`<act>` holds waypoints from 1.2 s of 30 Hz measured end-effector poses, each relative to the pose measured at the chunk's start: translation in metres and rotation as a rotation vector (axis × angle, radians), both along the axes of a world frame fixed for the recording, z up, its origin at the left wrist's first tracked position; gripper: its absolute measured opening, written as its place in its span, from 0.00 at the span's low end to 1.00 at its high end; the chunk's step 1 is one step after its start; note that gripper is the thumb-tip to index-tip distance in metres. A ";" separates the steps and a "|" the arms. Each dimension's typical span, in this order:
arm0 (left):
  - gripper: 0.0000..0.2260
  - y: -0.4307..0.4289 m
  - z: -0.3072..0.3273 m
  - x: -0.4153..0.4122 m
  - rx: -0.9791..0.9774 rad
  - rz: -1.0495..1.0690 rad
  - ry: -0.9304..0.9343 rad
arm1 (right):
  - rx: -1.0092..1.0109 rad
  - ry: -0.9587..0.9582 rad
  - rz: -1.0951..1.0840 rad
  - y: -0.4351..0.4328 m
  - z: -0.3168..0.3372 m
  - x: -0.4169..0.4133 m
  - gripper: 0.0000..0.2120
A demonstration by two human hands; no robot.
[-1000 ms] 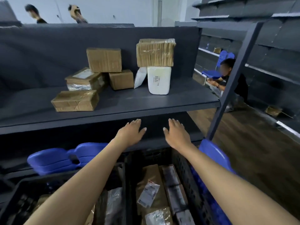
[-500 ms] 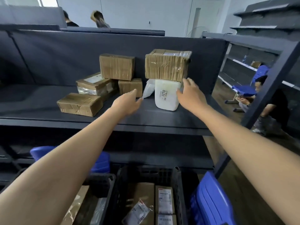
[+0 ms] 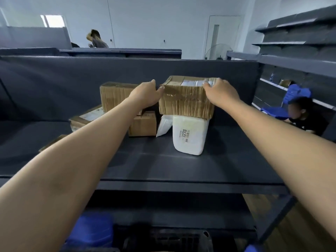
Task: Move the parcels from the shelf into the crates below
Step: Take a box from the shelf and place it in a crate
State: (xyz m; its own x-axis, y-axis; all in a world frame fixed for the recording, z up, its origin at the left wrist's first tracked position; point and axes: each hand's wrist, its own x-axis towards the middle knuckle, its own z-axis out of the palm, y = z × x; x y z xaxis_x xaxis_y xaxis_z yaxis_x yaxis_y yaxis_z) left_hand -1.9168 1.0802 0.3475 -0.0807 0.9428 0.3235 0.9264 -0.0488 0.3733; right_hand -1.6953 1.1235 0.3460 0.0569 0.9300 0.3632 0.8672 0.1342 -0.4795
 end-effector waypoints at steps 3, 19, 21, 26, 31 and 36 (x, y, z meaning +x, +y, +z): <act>0.27 0.023 0.000 0.001 0.003 0.004 -0.087 | -0.031 0.024 -0.018 0.018 -0.002 0.002 0.34; 0.25 0.040 -0.021 0.020 -0.023 -0.007 -0.771 | -0.152 0.547 0.159 0.008 -0.011 0.004 0.13; 0.20 0.027 -0.026 0.021 0.028 -0.014 -0.816 | -0.105 0.603 0.179 -0.006 -0.016 0.005 0.11; 0.15 -0.032 -0.040 0.028 0.185 -0.017 -0.921 | 0.002 0.755 0.220 -0.052 -0.027 0.005 0.12; 0.12 -0.111 -0.066 0.035 0.312 -0.043 -0.988 | 0.034 0.892 0.296 -0.119 -0.055 0.005 0.09; 0.15 -0.195 -0.113 0.036 0.353 -0.004 -0.999 | -0.076 1.006 0.348 -0.194 -0.105 0.002 0.12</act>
